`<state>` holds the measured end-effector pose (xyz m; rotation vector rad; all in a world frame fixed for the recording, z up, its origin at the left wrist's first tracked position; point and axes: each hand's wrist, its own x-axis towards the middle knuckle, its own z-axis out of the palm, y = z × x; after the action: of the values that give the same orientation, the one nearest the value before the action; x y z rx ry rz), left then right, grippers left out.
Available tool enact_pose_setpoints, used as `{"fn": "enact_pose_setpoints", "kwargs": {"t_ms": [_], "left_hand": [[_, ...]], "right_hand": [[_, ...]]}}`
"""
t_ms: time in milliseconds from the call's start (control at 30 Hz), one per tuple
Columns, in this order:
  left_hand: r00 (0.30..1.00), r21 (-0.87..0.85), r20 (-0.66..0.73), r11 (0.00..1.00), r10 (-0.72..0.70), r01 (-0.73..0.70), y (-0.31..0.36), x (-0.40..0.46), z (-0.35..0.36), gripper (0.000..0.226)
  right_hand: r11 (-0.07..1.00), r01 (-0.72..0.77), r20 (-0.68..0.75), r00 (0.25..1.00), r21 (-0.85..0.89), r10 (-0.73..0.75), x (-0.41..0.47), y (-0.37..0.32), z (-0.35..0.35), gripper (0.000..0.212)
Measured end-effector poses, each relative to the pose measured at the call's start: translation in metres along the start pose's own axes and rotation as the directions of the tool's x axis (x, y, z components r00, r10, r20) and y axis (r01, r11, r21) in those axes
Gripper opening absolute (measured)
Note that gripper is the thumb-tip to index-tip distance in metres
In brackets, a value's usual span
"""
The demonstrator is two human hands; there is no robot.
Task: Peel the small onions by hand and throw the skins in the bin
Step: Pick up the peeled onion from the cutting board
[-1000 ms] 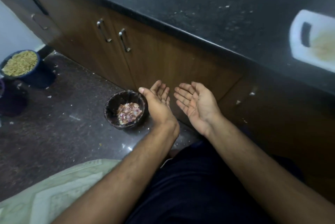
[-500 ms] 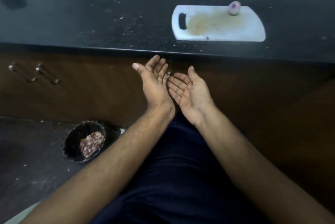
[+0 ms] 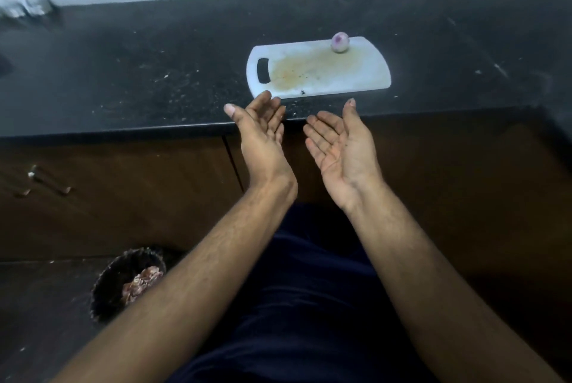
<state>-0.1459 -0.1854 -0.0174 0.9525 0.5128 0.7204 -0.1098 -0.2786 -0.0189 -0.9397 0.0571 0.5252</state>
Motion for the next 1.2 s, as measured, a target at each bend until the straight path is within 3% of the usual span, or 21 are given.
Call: {"fn": "enact_pose_setpoints", "kwargs": {"t_ms": [467,600,700,833,933,1067,1200], "left_hand": [[0.999,0.048,0.019,0.998,-0.043,0.042,0.004,0.134,0.130,0.075],[0.996,0.080,0.031,0.994,-0.083,0.080,-0.001,0.178,0.163,0.074],[0.992,0.158,0.065,0.983,-0.105,0.094,0.002,0.188,0.174,0.073],[0.982,0.204,0.109,0.970,-0.157,0.132,0.006,0.190,0.177,0.074],[0.971,0.304,0.108,0.937,-0.213,0.172,0.008,0.189,0.170,0.070],[0.941,0.353,0.100,0.896,-0.323,0.270,0.008,0.196,0.159,0.069],[0.916,0.431,0.123,0.851,-0.383,0.298,0.012,0.207,0.160,0.071]], "right_hand": [[0.999,0.040,-0.100,0.994,-0.029,-0.043,0.137,-0.111,0.025,0.062],[0.986,0.088,-0.162,0.981,-0.143,-0.111,0.185,-0.139,0.028,0.041],[0.924,0.078,-0.241,0.954,-0.374,-0.178,0.202,-0.150,0.022,0.019],[0.658,0.046,-0.245,0.907,-0.752,-0.343,0.216,-0.156,0.013,0.018],[0.362,0.015,-0.104,0.946,-0.932,-0.306,0.222,-0.154,0.008,0.034],[0.049,0.036,0.027,0.985,-0.998,-0.172,0.232,-0.144,0.007,0.064],[-0.129,0.128,0.147,0.977,-0.983,-0.152,0.242,-0.142,0.011,0.051]]}}
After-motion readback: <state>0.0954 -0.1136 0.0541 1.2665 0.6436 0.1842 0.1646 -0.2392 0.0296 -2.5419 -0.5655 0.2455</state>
